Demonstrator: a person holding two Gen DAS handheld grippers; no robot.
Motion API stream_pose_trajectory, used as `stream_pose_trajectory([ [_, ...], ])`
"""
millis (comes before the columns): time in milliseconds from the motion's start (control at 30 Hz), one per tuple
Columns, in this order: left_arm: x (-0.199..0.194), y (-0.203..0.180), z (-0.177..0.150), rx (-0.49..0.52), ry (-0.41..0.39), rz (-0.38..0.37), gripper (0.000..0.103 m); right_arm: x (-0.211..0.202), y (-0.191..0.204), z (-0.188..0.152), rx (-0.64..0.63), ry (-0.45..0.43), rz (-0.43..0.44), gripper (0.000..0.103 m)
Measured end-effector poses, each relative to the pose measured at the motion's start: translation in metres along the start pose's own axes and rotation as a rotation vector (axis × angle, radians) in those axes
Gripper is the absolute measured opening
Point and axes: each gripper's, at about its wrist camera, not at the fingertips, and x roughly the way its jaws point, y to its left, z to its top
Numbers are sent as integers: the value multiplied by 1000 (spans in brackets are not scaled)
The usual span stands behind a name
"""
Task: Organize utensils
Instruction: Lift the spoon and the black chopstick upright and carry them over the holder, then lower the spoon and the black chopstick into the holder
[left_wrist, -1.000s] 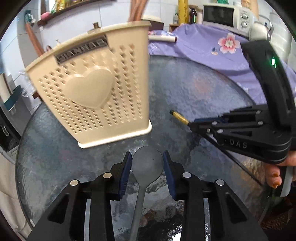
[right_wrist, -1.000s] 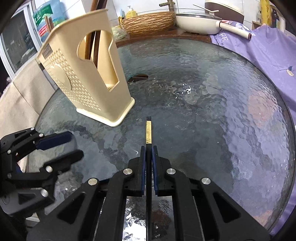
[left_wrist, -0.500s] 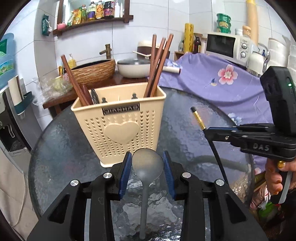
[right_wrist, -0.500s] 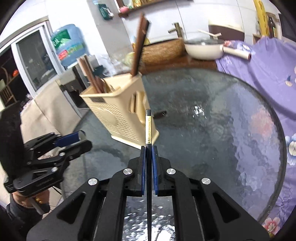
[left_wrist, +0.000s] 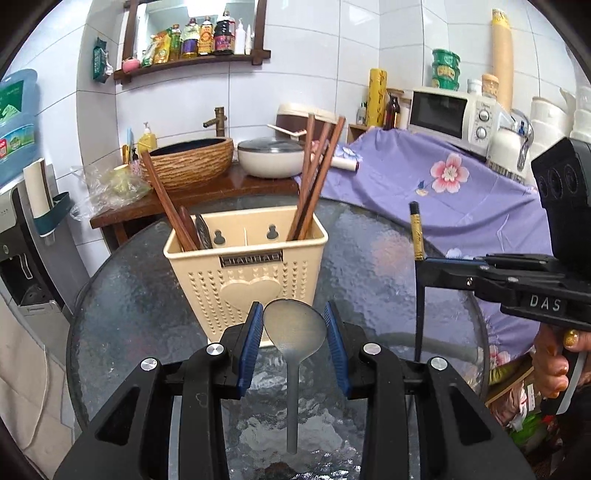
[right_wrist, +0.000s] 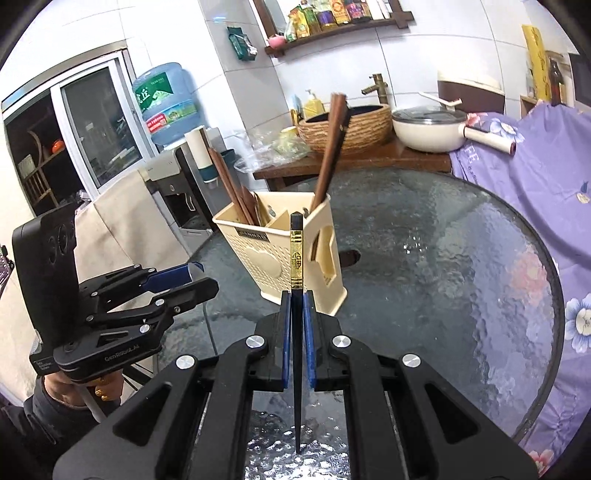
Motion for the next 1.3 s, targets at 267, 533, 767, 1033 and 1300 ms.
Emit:
stream_pose_trajectory([
  [267,-8,8,14,-56,-42,3,33,-15,15,19,-36,-62,-18,7],
  [533,-15,21,35,-112,-78,-2,33,-20,30,43,-73,-62,-5,7],
  [767,-28,34,73,-166,-161,10,33,-34,48,77,-123,-83,-3,7],
  [1033,-44,43,133,-163,-303,65,33,-44,75,135,-182,-184,-50,7],
  [1300,-21,59,145,-210,-384,141,33,-14,75,162,-168,-242,-131,7],
])
